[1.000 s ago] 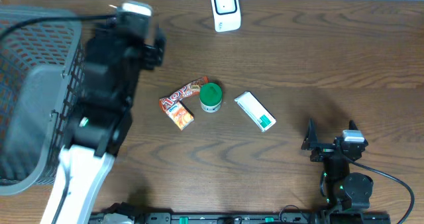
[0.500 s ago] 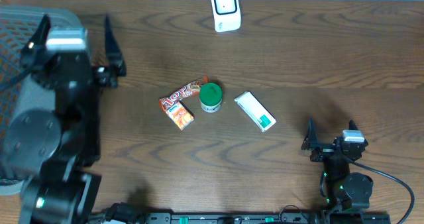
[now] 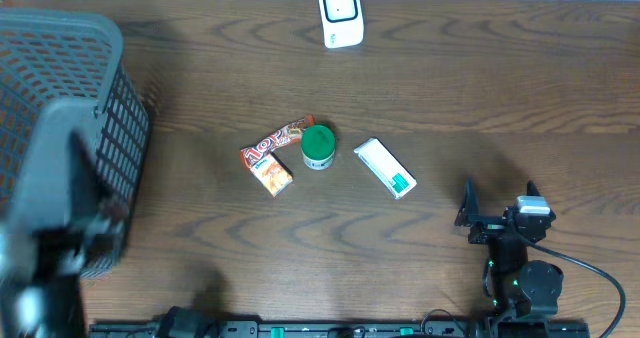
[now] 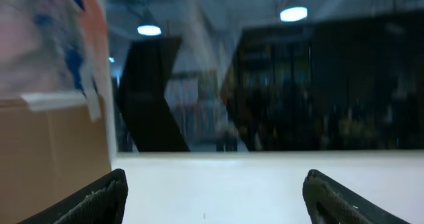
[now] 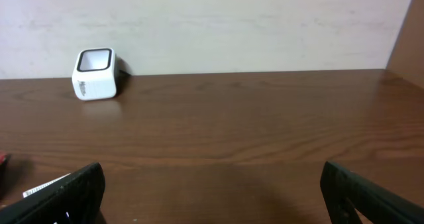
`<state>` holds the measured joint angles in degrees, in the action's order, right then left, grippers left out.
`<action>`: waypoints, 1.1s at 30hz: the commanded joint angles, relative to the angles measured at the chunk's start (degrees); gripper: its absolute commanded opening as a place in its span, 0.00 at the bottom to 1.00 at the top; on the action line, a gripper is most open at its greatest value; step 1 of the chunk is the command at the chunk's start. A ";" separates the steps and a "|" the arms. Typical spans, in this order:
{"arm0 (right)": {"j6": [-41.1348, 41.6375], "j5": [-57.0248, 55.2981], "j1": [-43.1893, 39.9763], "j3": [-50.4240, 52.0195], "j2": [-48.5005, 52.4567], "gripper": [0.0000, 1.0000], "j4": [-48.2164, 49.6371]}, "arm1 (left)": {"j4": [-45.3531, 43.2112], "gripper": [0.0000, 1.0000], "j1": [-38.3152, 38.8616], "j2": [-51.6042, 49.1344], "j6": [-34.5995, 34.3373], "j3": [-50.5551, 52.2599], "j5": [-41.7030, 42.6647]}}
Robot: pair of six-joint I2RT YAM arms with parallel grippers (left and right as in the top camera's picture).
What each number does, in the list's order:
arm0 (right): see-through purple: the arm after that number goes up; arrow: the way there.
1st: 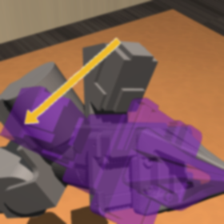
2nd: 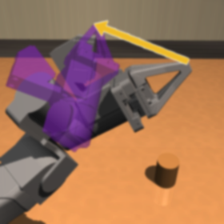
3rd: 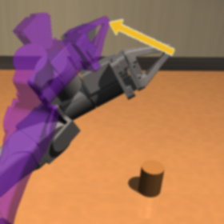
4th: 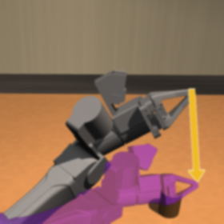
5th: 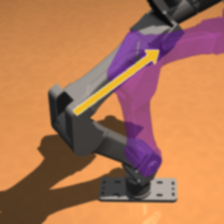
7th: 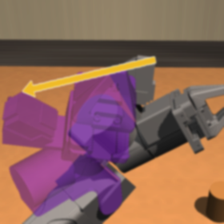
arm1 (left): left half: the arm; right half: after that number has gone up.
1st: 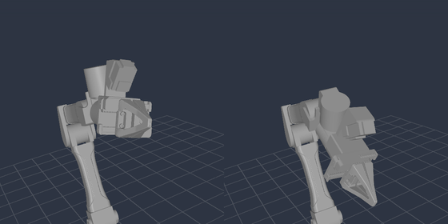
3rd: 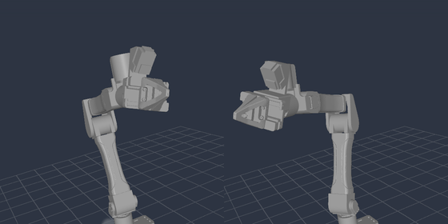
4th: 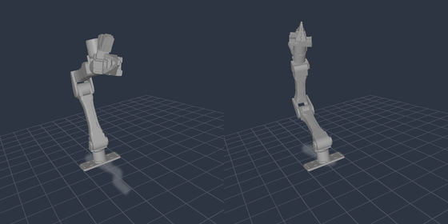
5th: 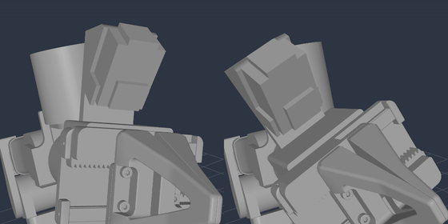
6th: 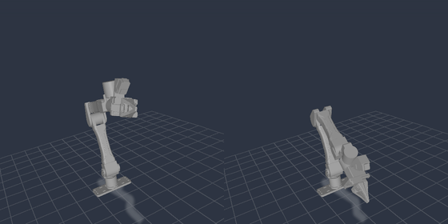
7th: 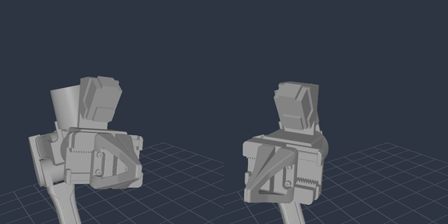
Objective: Scan the item barcode
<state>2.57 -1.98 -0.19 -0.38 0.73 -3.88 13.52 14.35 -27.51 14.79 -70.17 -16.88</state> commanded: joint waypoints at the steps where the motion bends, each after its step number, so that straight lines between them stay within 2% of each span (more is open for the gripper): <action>1: 0.59 -0.31 0.61 0.07 -0.07 0.99 -0.22 | 1.57 0.85 -0.31 5.64 -0.90 -0.39 -0.59; 7: 0.59 -0.31 0.61 0.07 -0.07 0.99 -0.22 | 3.10 0.85 -0.31 12.68 -0.92 -0.31 -0.57; 14: 0.59 -0.31 0.61 0.07 -0.07 0.99 -0.22 | 2.84 0.85 -0.31 14.49 -0.87 -0.31 -0.61; 20: 0.59 -0.31 0.61 0.07 -0.07 0.99 -0.22 | -7.67 0.85 -0.39 14.62 -0.90 -0.33 -2.25; 26: 0.59 -0.31 0.61 0.07 -0.07 0.99 -0.22 | -7.21 0.85 -0.57 16.31 -1.05 0.24 -5.20; 33: 0.57 -0.31 0.61 0.07 -0.07 0.99 -0.20 | -8.15 0.85 -0.55 23.15 -1.09 3.87 0.57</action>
<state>2.57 -1.96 -0.19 -0.38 0.75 -3.90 6.09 14.02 -8.49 14.17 -67.79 -19.46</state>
